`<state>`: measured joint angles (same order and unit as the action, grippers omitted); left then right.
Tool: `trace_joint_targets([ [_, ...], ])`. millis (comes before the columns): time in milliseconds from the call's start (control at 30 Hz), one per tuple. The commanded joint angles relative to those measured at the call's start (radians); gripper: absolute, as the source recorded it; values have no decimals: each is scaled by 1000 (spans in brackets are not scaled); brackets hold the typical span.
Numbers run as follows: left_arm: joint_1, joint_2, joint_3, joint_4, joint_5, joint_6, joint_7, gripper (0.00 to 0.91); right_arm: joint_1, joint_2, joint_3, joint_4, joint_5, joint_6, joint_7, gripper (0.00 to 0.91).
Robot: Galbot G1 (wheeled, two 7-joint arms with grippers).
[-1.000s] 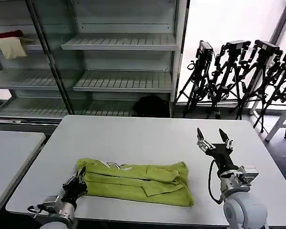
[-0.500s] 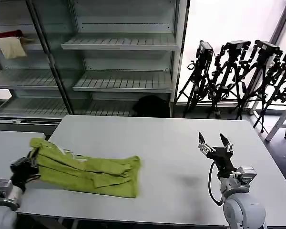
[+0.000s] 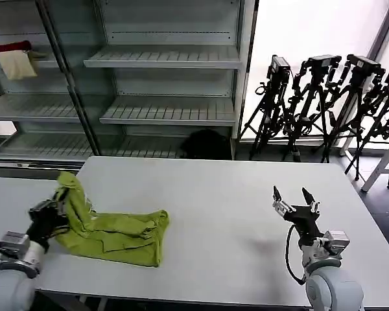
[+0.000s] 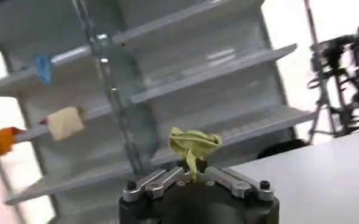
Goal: Fold and organize the clothes.
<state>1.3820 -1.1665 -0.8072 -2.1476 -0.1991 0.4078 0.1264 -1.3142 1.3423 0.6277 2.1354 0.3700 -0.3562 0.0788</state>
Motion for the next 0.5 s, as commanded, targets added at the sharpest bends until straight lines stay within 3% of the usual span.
trace_joint_targets([
  [33,-31,-186,432,-54,124,61,-103,0,-22,-3,12,-1,-1,3,3,907],
  [233,-28,-244,525,30,224,77,-121,0,-22,0,11,-1,-2,2,5,907],
  [500,-36,-255,536,109,264,67,-123,0,-14,7,4,-17,-13,4,8,907],
])
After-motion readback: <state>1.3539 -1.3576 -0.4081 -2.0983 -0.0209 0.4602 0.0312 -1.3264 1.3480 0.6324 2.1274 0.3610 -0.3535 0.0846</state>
